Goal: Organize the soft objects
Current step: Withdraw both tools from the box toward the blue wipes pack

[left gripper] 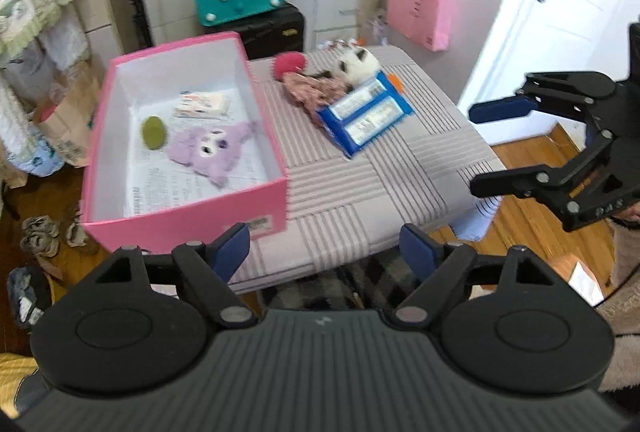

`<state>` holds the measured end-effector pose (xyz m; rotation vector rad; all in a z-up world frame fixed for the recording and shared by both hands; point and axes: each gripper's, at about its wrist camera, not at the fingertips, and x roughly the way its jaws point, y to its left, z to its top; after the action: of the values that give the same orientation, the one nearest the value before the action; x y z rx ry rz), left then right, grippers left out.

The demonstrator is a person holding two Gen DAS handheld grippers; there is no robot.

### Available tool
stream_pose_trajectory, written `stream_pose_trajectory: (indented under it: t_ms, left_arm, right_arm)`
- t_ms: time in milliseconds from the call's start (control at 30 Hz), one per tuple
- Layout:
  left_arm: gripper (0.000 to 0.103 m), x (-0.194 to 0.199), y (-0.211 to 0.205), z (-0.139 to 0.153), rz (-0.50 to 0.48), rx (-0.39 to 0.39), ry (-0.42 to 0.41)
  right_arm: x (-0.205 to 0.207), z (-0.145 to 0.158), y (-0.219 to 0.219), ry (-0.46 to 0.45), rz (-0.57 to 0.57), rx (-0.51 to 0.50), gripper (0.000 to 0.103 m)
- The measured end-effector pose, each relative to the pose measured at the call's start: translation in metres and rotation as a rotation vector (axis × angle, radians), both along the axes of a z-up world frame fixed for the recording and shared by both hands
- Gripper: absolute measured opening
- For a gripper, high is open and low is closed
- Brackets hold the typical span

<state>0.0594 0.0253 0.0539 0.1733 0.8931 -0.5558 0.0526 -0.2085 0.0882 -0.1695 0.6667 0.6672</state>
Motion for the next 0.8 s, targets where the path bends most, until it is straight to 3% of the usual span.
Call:
stream_pose_trajectory:
  t_ms: [133,333,533,633,800]
  left_arm:
    - [0.084,0.001,-0.013,-0.018,-0.044,-0.005,0.018]
    - [0.088,0.015,-0.034,-0.04,-0.059,-0.044,0.026]
    - [0.094,0.033,-0.055,-0.052,-0.076,-0.147,-0.018]
    - [0.094,0.043,-0.066,-0.057,-0.06,-0.162,-0.044]
    - [0.094,0.06,-0.085,-0.067,-0.04,-0.196,-0.081]
  right_arm:
    - [0.001,-0.021,-0.012,0.03,-0.04,0.025,0.077]
    - [0.001,-0.052,-0.032,0.005,-0.09,0.013,0.083]
    - [0.011,-0.076,-0.056,-0.075,-0.162,0.024,0.083]
    - [0.019,-0.088,-0.068,-0.148,-0.193,0.03,0.083]
    - [0.042,-0.105,-0.085,-0.157,-0.246,0.02,0.083]
